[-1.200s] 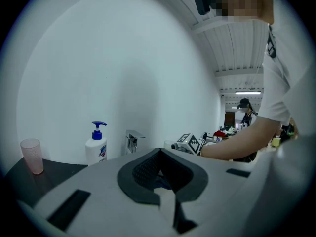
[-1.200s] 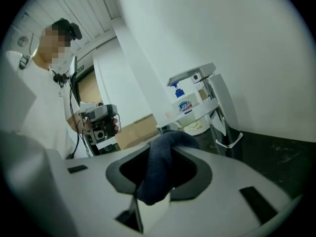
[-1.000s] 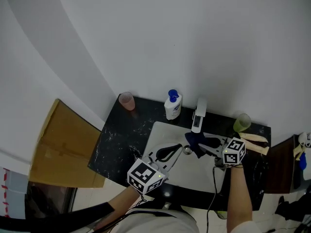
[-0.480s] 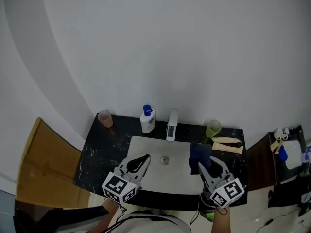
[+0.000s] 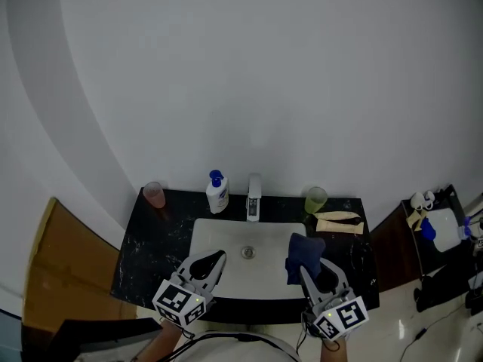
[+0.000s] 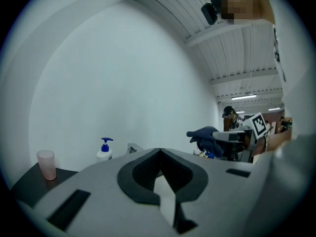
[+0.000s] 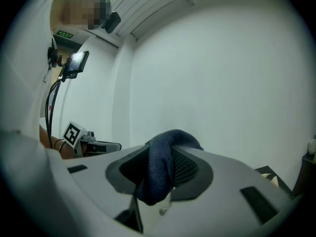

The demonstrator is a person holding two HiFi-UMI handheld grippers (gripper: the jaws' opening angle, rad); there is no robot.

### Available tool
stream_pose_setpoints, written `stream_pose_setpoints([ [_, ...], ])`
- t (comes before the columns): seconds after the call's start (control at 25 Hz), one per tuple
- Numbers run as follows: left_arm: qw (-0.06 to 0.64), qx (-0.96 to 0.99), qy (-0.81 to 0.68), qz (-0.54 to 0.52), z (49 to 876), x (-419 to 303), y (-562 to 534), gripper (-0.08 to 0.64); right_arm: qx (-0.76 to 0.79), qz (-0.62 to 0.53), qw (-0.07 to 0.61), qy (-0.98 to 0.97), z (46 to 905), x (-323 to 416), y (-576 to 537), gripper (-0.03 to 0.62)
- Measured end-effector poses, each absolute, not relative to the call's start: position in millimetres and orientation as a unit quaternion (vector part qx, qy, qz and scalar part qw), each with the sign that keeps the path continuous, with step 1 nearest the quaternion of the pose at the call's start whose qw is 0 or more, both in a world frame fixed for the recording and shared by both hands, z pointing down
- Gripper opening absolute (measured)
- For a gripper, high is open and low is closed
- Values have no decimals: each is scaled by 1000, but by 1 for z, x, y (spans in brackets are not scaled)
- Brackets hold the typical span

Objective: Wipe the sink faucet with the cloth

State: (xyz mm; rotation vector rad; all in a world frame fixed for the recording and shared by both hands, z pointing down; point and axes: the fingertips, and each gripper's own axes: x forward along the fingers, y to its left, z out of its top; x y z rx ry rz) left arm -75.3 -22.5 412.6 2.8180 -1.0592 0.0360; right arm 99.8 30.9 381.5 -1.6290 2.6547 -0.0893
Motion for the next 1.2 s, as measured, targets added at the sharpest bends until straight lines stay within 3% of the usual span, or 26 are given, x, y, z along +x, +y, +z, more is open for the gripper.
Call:
stream_pose_setpoints([
  [1.2, 56, 936, -349, 4, 407, -75, -9, 2, -513, 4, -13, 858, 371, 86, 40, 120],
])
